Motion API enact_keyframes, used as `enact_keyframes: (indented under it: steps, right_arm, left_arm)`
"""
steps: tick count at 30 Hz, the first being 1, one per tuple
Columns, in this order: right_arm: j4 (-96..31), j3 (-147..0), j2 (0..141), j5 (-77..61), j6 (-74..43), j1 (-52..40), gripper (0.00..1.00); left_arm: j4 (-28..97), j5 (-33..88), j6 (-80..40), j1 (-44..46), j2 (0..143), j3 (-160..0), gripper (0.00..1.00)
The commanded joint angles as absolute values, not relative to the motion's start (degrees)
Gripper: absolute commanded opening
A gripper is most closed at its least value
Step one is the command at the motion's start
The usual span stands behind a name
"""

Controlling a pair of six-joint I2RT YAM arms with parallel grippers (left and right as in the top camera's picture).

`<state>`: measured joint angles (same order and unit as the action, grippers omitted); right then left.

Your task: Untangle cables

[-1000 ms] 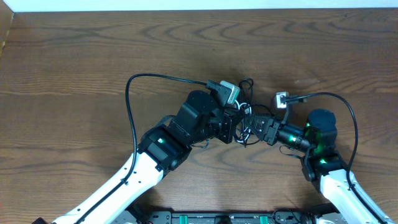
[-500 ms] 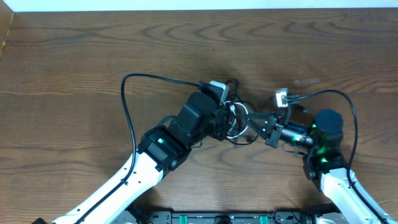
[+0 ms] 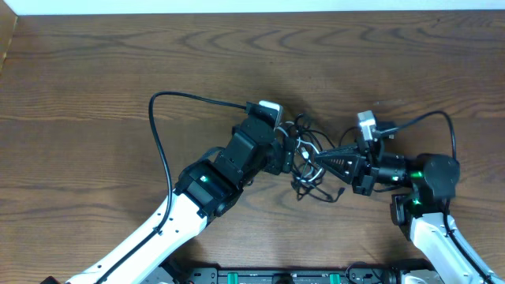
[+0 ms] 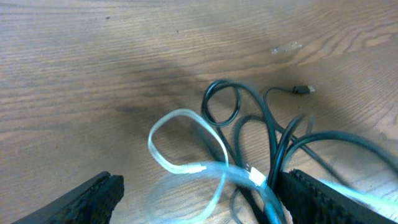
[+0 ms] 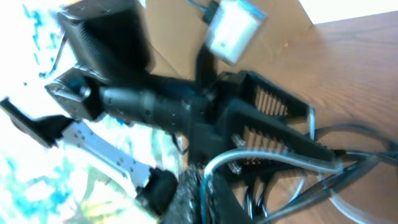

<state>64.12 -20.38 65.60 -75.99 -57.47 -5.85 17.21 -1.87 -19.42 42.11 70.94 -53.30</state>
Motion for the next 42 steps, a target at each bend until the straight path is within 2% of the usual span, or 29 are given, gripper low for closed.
enact_keyframes:
  steps: [1, 5, 11, 22, 36, 42]
  right_arm:
    - [72.79, -20.91, 65.1, -74.13, -69.71, -5.45, 0.01]
    - [76.86, -20.91, 65.1, -72.34, -73.84, -5.45, 0.01]
    - [76.99, -20.93, 65.1, -70.83, -73.91, -4.8, 0.01]
    - [77.01, -20.97, 65.1, -58.3, -76.18, 1.43, 0.01]
    - [76.84, -20.97, 65.17, -50.57, -69.65, 23.07, 0.01]
    - [66.04, -20.97, 65.17, -48.36, -65.43, 32.01, 0.01]
  left_arm:
    - [19.29, -4.01, -18.9, 41.8, 71.96, -54.33, 0.86]
    - [20.43, -1.69, -18.92, 41.82, 74.39, -54.33, 0.86]
    - [20.51, -1.54, -18.9, 41.85, 78.39, -54.33, 0.86]
    - [20.53, -2.04, -18.9, 41.85, 82.76, -54.33, 0.86]
    - [21.04, -5.72, -18.83, 41.8, 82.96, -54.33, 0.86]
    - [23.62, -15.33, -18.83, 41.8, 82.96, -54.33, 0.86]
